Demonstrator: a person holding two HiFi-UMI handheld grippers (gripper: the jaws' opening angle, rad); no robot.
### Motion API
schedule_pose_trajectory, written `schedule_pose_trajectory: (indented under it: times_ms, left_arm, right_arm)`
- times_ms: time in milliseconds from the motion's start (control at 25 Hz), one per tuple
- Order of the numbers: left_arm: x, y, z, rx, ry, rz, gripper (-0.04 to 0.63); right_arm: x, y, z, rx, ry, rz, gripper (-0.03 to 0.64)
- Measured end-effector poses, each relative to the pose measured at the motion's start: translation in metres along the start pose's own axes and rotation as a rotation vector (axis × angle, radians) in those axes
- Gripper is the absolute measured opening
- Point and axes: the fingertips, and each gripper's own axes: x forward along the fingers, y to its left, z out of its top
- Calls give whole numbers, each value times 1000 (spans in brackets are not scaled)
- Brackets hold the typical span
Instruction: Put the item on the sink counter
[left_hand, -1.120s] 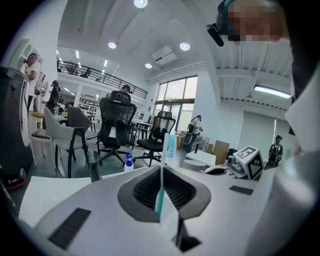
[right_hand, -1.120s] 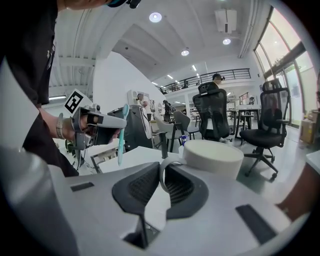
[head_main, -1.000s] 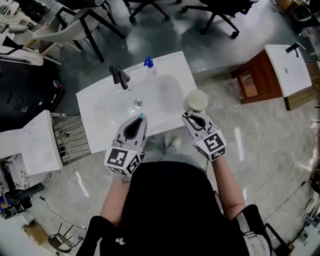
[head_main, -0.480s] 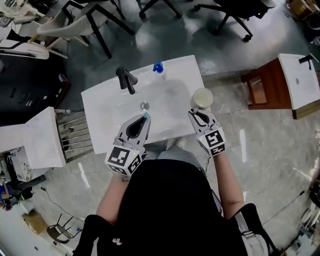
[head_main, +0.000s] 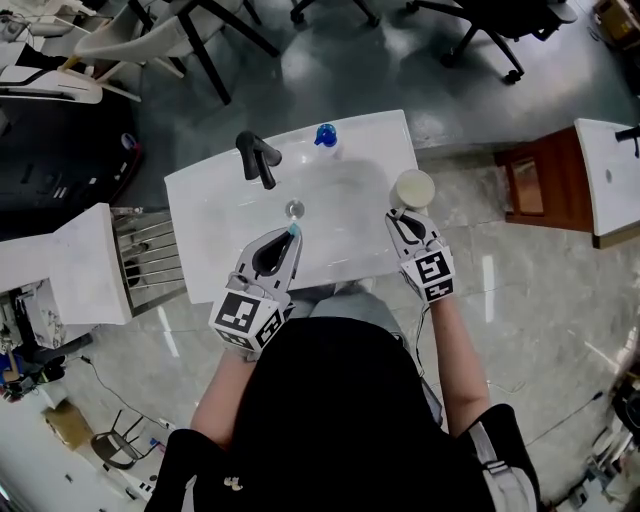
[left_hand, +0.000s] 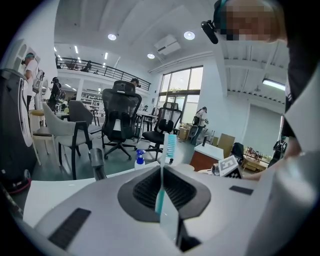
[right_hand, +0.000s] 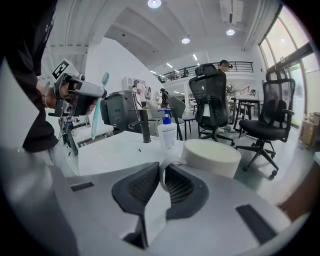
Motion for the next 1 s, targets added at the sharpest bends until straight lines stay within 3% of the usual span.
schedule_pose_trajectory:
  times_ms: [480,1000]
  left_arm:
    - [-15,19,-17,-24,15,48,32]
    - [-26,26,-19,-33,13,50,32]
  right_arm:
    - [18,-14,-23,-10,41,-38,51]
    - [30,-9,-33,-36,61,-79,51]
